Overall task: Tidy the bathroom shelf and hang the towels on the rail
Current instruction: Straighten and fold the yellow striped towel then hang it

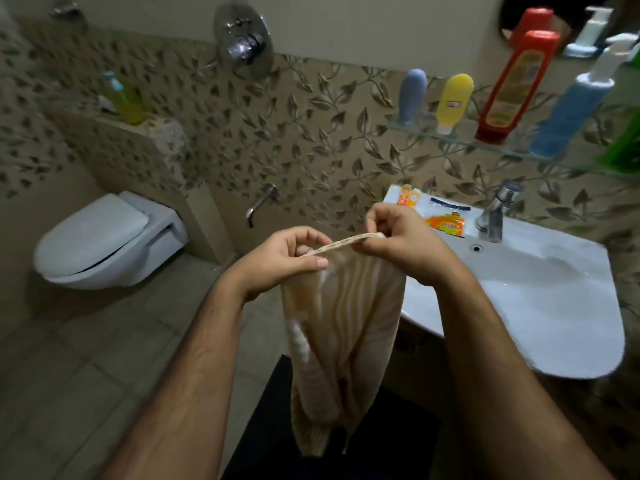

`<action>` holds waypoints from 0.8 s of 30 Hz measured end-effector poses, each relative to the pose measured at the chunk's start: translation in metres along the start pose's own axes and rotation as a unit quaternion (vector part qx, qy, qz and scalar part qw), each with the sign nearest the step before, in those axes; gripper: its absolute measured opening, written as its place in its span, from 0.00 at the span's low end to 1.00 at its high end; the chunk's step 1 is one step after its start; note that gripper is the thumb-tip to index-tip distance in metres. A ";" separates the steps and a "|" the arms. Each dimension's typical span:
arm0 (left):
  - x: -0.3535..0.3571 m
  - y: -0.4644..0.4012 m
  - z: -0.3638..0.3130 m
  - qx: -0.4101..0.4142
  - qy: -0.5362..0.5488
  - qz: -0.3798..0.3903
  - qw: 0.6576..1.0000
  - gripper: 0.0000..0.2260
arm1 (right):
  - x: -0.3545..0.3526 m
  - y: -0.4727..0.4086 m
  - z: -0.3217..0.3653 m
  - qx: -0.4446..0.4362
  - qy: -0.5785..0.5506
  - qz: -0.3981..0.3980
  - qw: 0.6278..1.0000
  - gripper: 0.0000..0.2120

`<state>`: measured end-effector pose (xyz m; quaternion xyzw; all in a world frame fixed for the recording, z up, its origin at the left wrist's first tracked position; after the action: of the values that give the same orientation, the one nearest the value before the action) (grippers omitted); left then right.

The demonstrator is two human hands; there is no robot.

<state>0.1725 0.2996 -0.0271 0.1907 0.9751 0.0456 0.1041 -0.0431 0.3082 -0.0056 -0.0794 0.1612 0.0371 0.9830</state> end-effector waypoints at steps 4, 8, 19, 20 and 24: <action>-0.014 0.008 0.021 0.004 0.010 -0.081 0.997 0.05 | 0.015 -0.007 -0.005 0.051 -0.106 -0.099 0.988 0.12; -0.020 0.011 0.005 0.050 0.069 -0.117 0.989 0.02 | 0.036 -0.001 -0.011 0.096 -0.111 0.028 0.989 0.21; -0.044 0.020 0.025 -0.014 0.015 -0.058 0.998 0.10 | 0.047 -0.010 -0.002 0.057 -0.116 -0.001 0.992 0.06; -0.047 0.020 0.027 -0.019 0.022 -0.069 0.997 0.10 | 0.043 -0.012 -0.005 0.066 -0.117 -0.019 0.991 0.06; -0.049 0.012 0.017 0.022 0.006 -0.139 0.990 0.06 | 0.036 -0.018 -0.011 0.092 -0.116 0.042 0.988 0.06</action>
<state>0.2244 0.2928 -0.0330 0.0551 0.9935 0.0108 0.0990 -0.0104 0.2907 -0.0251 0.0234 0.0520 0.0720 0.9958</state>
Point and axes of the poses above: each hand's wrist, its own y-axis away from the middle knuckle, its own x-axis out of the palm, z = x × y, the point moved 1 cm from there along -y, towards the middle knuckle, and after that the axes turned 10 degrees about -z, right-handed, at the moved point
